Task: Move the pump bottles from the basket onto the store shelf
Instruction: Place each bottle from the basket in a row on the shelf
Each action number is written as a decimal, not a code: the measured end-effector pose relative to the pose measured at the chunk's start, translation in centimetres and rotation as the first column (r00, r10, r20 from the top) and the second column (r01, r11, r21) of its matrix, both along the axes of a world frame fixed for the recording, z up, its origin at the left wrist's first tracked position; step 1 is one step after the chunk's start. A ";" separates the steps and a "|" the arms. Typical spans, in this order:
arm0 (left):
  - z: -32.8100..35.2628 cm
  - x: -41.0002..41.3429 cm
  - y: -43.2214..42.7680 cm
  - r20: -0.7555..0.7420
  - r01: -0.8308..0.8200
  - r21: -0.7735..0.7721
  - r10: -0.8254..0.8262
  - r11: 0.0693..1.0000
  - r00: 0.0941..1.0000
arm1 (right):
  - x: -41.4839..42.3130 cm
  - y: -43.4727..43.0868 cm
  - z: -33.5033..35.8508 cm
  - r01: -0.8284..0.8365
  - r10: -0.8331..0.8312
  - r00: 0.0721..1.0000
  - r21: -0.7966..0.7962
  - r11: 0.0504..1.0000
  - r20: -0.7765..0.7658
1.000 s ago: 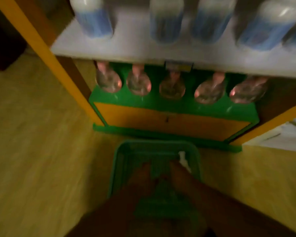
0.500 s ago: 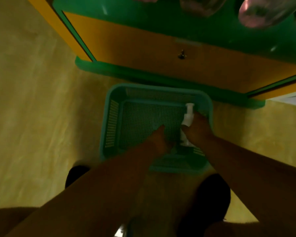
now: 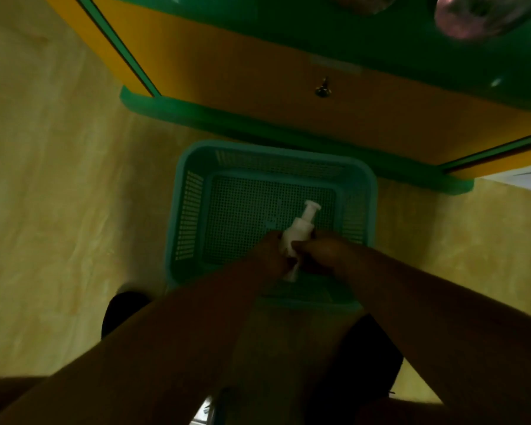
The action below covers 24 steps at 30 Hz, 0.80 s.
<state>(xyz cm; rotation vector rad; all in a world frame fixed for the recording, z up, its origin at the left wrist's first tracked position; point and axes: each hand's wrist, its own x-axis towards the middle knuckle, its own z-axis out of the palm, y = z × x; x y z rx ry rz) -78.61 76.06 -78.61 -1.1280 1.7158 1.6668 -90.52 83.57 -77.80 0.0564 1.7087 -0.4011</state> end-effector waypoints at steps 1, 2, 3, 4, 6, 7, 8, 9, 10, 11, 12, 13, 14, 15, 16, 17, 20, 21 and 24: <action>-0.3 0.3 -0.3 0.000 -0.032 -0.004 0.032 0.999 1.000 | -0.3 -0.4 0.5 0.015 -0.015 1.000 -0.011 1.000 0.014; -0.2 0.6 -0.7 0.000 -0.053 -0.041 0.053 0.998 0.999 | -0.8 -0.8 0.9 0.052 -0.051 0.998 -0.045 0.998 0.034; -0.1 0.7 -1.2 -0.003 -0.103 -0.063 0.103 0.993 0.995 | -1.2 -1.1 1.2 0.078 -0.075 0.996 -0.077 0.994 0.044; 0.6 0.7 -1.7 -0.012 -0.127 -0.104 0.126 0.986 0.992 | -1.7 -1.3 1.9 0.110 -0.103 0.993 -0.115 0.987 0.064; 2.1 0.6 -2.5 -0.059 -0.164 -0.131 0.158 0.978 0.986 | -2.3 -1.6 3.4 0.169 -0.152 0.983 -0.184 0.968 0.104; 3.1 0.4 -3.0 -0.080 -0.186 -0.130 0.177 0.974 0.981 | -2.6 -1.9 4.3 0.183 -0.161 0.980 -0.215 0.959 0.116; 4.1 0.3 -3.6 -0.100 -0.215 -0.136 0.203 0.967 0.974 | -2.9 -2.3 5.3 0.198 -0.173 0.977 -0.238 0.951 0.120; 5.4 0.2 -4.1 -0.117 -0.247 -0.137 0.232 0.959 0.966 | -3.1 -2.7 6.7 0.209 -0.183 0.975 -0.254 0.944 0.124; 6.7 -0.1 -4.7 -0.137 -0.273 -0.139 0.255 0.952 0.957 | -3.3 -3.0 8.0 0.223 -0.195 0.973 -0.269 0.937 0.127; 8.3 -0.3 -5.3 -0.156 -0.287 -0.139 0.265 0.948 0.952 | -3.5 -3.4 9.5 0.226 -0.196 0.972 -0.288 0.931 0.128; 9.9 -0.4 -5.8 -0.174 -0.294 -0.138 0.269 0.946 0.947 | -3.6 -3.6 11.0 0.229 -0.195 0.971 -0.320 0.919 0.137; 11.5 -0.5 -6.4 -0.196 -0.308 -0.126 0.281 0.943 0.940 | -3.8 -3.8 12.6 0.233 -0.191 0.970 -0.353 0.906 0.149; 13.2 -0.5 -6.9 -0.223 -0.328 -0.111 0.298 0.938 0.928 | -4.0 -3.9 14.2 0.235 -0.184 0.969 -0.390 0.891 0.162; 14.9 -0.3 -7.4 -0.258 -0.345 -0.095 0.311 0.934 0.915 | -4.0 -3.9 15.8 0.231 -0.172 0.970 -0.430 0.873 0.174; 16.7 0.1 -7.8 -0.297 -0.358 -0.087 0.319 0.930 0.900 | -4.0 -3.7 17.6 0.226 -0.157 0.971 -0.471 0.852 0.183; 18.6 0.5 -8.0 -0.335 -0.361 -0.081 0.316 0.929 0.888 | -3.9 -3.5 19.4 0.225 -0.146 0.971 -0.509 0.831 0.189; 24.2 1.7 -8.3 -0.448 -0.386 0.005 0.347 0.923 0.824 | -3.7 -2.7 24.3 0.226 -0.132 0.972 -0.627 0.746 0.194; 26.0 2.0 -8.3 -0.472 -0.401 0.021 0.363 0.916 0.803 | -3.6 -2.5 25.8 0.216 -0.125 0.975 -0.665 0.715 0.183; 31.3 2.5 -8.4 -0.553 -0.432 0.070 0.395 0.899 0.734 | -3.3 -2.1 30.4 0.228 -0.117 0.973 -0.775 0.589 0.198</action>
